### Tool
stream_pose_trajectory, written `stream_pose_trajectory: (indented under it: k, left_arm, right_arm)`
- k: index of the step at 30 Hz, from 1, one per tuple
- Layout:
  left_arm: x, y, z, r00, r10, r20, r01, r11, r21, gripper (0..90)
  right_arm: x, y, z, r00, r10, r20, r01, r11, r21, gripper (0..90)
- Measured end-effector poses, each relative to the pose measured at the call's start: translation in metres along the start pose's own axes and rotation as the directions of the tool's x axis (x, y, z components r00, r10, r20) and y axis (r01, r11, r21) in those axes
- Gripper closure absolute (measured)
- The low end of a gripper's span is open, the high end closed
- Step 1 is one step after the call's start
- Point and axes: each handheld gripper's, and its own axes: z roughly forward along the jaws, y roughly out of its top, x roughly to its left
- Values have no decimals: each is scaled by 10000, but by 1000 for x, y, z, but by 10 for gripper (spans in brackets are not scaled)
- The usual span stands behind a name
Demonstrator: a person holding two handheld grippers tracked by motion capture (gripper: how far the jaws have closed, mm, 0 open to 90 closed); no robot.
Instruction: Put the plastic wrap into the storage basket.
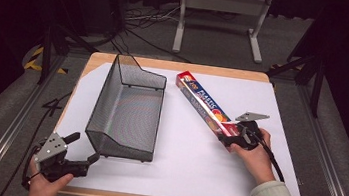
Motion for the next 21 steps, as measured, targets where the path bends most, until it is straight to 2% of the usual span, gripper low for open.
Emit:
stream_pose_trajectory:
  k: [3, 5, 9, 12, 21]
  left_arm:
    - [0, 0, -1, 10000, -2, -39, 2, 10000, -5, 87]
    - [1, -1, -1, 9999, -76, -72, 75, 10000, -31, 87]
    - [1, -1, -2, 9998, -145, -106, 144, 9999, -64, 87]
    - [1, -1, -2, 9998, -164, -127, 163, 9998, -68, 88]
    - [2, 0, -2, 9996, -218, -161, 217, 9997, -68, 87]
  right_arm:
    - [1, -2, 5, 9998, -167, 117, 164, 9995, 261, 281]
    - [1, -2, 8, 9998, -195, -18, 196, 9990, 396, 277]
    - [3, -2, 8, 9992, -344, 193, 339, 9991, 256, 306]
    - [3, -1, 5, 9991, -371, 212, 370, 9993, 36, 367]
    - [6, 2, 4, 9982, -348, 495, 335, 9991, 263, 398]
